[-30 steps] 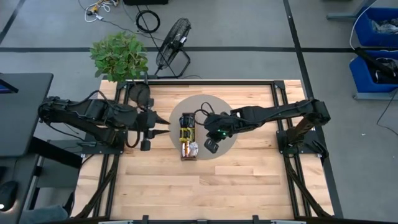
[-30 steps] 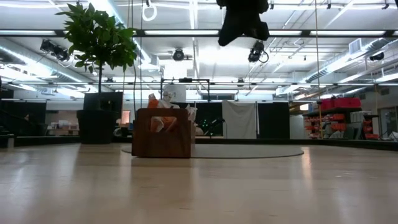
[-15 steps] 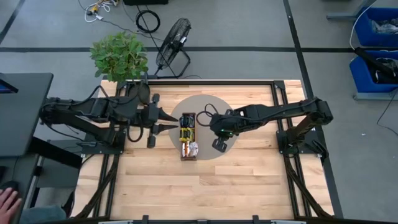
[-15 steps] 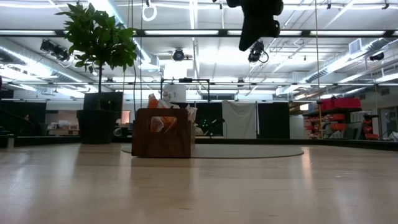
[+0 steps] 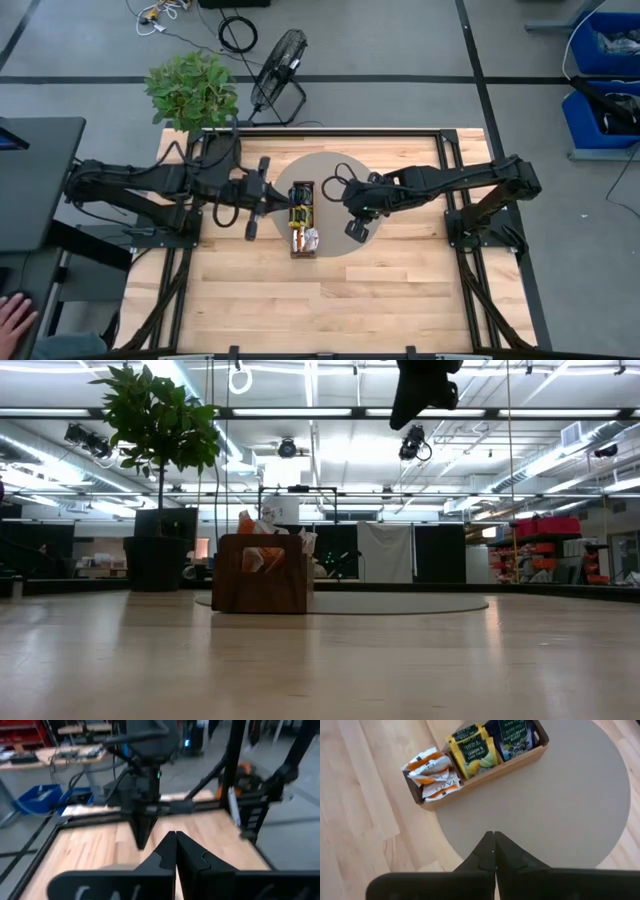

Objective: Pick & Place Tea
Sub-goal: Return to Home Position

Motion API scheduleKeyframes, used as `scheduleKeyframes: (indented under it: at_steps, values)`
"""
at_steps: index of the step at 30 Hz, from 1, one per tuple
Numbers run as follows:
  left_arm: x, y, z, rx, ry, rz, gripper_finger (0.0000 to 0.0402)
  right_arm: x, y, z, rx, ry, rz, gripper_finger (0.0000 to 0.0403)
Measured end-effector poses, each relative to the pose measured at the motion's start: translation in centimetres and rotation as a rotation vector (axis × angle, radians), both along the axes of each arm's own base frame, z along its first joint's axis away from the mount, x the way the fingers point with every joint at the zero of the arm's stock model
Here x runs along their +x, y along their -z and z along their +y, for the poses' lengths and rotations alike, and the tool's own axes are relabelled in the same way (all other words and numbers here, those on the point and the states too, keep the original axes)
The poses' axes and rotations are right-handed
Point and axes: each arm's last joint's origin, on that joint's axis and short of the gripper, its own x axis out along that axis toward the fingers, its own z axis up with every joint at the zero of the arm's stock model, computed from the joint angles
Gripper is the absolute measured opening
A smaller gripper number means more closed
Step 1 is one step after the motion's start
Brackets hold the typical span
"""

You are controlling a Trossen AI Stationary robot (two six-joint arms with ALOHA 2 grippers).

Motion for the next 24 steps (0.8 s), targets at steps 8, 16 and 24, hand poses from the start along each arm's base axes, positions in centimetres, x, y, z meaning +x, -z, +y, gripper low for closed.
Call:
scheduleKeyframes:
  at_steps: [8, 16, 24]
  values:
    - [-0.6, 4.1, 0.1, -0.057, 0.002, -0.032, 0.0005, -0.1, -0.1, 0.1, 0.013, 0.022, -0.007, 0.0000]
    - [-4.0, 5.8, 1.0, -0.150, -0.028, -0.147, 0.0005, 0.0, -0.1, 0.0, 0.004, 0.049, -0.015, 0.0000]
    - [-7.5, 8.3, 1.4, -0.182, -0.032, -0.268, 0.0005, 0.0, 0.1, -0.1, -0.026, 0.072, -0.004, 0.0021]
